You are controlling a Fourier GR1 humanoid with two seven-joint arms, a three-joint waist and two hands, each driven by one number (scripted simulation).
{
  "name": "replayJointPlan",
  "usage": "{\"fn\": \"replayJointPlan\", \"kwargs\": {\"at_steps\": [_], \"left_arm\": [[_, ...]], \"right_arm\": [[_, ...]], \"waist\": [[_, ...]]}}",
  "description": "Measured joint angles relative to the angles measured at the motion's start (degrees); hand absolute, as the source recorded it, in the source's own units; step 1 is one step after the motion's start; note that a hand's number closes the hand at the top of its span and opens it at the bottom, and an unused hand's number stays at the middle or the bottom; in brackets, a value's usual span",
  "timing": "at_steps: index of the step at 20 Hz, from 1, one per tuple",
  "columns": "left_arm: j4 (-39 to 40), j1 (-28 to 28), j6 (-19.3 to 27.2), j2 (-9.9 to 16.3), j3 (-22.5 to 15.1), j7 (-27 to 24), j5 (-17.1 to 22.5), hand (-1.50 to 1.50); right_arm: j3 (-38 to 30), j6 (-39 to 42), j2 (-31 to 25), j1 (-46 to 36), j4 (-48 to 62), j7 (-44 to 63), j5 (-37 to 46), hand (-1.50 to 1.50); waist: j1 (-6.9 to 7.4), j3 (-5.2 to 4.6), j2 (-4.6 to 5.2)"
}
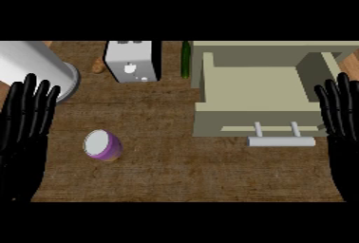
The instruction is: Pick up the can, place it into the drawer and close the drawer
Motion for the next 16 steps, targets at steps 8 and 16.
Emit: {"fn": "replayJointPlan", "kwargs": {"at_steps": [8,16], "left_arm": [[2.21,0.62,-22.14,8.74,-6.39,-0.04,16.49,-1.50],[9.80,4.20,-41.62,23.47,0.52,1.12,30.55,-1.50]], "right_arm": [[-0.84,-0.86,0.53,1.31,1.54,2.27,-0.26,-1.50],[-2.44,-1.52,0.21,5.54,2.13,9.29,-0.70,-1.50]], "waist": [[-0.82,-0.13,-1.15],[-0.11,0.00,-1.60]]}}
